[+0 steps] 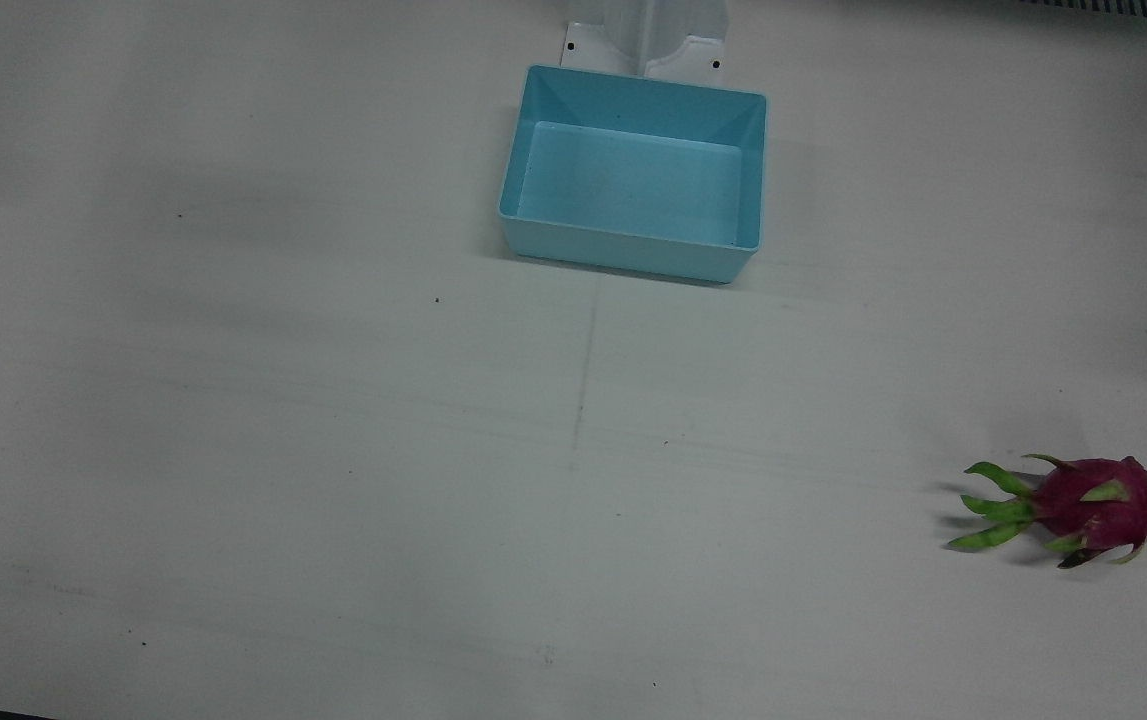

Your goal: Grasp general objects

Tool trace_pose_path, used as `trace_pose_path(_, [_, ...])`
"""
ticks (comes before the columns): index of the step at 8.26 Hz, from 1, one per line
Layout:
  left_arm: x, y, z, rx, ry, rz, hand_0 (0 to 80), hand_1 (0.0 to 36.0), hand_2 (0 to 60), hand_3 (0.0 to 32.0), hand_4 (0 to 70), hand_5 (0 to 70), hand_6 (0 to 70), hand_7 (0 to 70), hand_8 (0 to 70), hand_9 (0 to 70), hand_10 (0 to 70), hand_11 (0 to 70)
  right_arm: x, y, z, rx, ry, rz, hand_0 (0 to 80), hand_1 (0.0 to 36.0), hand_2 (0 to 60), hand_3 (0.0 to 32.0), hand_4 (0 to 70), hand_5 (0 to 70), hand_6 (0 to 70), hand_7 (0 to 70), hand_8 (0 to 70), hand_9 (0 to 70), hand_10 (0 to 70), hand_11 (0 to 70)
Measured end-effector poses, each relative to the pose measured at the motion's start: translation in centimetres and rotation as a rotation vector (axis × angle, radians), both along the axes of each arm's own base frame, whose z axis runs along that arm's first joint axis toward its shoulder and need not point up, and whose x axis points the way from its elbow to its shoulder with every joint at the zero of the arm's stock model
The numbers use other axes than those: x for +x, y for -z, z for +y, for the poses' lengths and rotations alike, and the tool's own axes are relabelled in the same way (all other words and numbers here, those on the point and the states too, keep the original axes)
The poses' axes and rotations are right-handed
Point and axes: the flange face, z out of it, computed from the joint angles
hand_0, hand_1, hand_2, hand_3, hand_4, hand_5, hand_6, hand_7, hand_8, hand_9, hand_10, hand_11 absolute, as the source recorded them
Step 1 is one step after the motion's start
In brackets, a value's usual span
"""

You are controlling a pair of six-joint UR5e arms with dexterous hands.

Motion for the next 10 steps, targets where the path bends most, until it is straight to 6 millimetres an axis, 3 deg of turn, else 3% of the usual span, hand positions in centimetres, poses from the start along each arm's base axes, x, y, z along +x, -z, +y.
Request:
trace_pose_path(2, [0.0, 0.0, 0.0, 0.000, 0.000, 0.000, 52.1, 12.2, 8.3, 0.0, 21.0, 70.0, 35.8, 40.8, 33.0, 44.7, 32.9, 48.0, 0.0, 0.0, 0.0, 0.000, 0.000, 0.000, 0.0, 0.0, 0.0, 0.0, 0.0, 0.0, 0.0, 0.0, 0.0, 0.0, 0.0, 0.0])
trace_pose_path(5, [-0.1, 0.1, 0.0, 0.013, 0.000, 0.000, 51.3, 12.2, 7.8, 0.0, 17.8, 70.0, 30.7, 35.1, 26.1, 35.9, 25.8, 38.7, -0.1, -0.2, 0.0, -0.003, 0.001, -0.001, 0.0, 0.0, 0.0, 0.0, 0.0, 0.0, 0.0, 0.0, 0.0, 0.0, 0.0, 0.0])
trace_pose_path(6, [-0.1, 0.2, 0.0, 0.026, 0.001, 0.001, 51.7, 13.7, 7.4, 0.0, 15.8, 70.0, 24.8, 29.4, 19.1, 26.0, 19.7, 30.1, -0.1, -0.2, 0.0, -0.003, 0.000, -0.001, 0.0, 0.0, 0.0, 0.0, 0.0, 0.0, 0.0, 0.0, 0.0, 0.0, 0.0, 0.0])
trace_pose_path(7, [-0.2, 0.2, 0.0, 0.036, 0.002, 0.001, 52.8, 15.9, 0.8, 0.0, 11.9, 11.0, 6.2, 6.2, 1.0, 1.0, 5.0, 9.4, -0.1, -0.2, 0.0, -0.004, 0.000, -0.001, 0.0, 0.0, 0.0, 0.0, 0.0, 0.0, 0.0, 0.0, 0.0, 0.0, 0.0, 0.0])
trace_pose_path(8, [-0.2, 0.3, -0.1, 0.049, 0.002, -0.001, 53.1, 15.7, 0.0, 7.4, 3.5, 0.0, 0.0, 0.0, 0.0, 0.0, 0.0, 1.5, -0.1, -0.2, 0.0, -0.004, 0.000, -0.001, 0.0, 0.0, 0.0, 0.0, 0.0, 0.0, 0.0, 0.0, 0.0, 0.0, 0.0, 0.0])
trace_pose_path(10, [-0.3, 1.2, -0.3, 0.097, 0.003, -0.010, 52.3, 15.1, 0.0, 11.2, 0.0, 0.0, 0.0, 0.0, 0.0, 0.0, 0.0, 0.0, -0.1, -0.2, 0.0, -0.004, 0.000, -0.001, 0.0, 0.0, 0.0, 0.0, 0.0, 0.0, 0.0, 0.0, 0.0, 0.0, 0.0, 0.0])
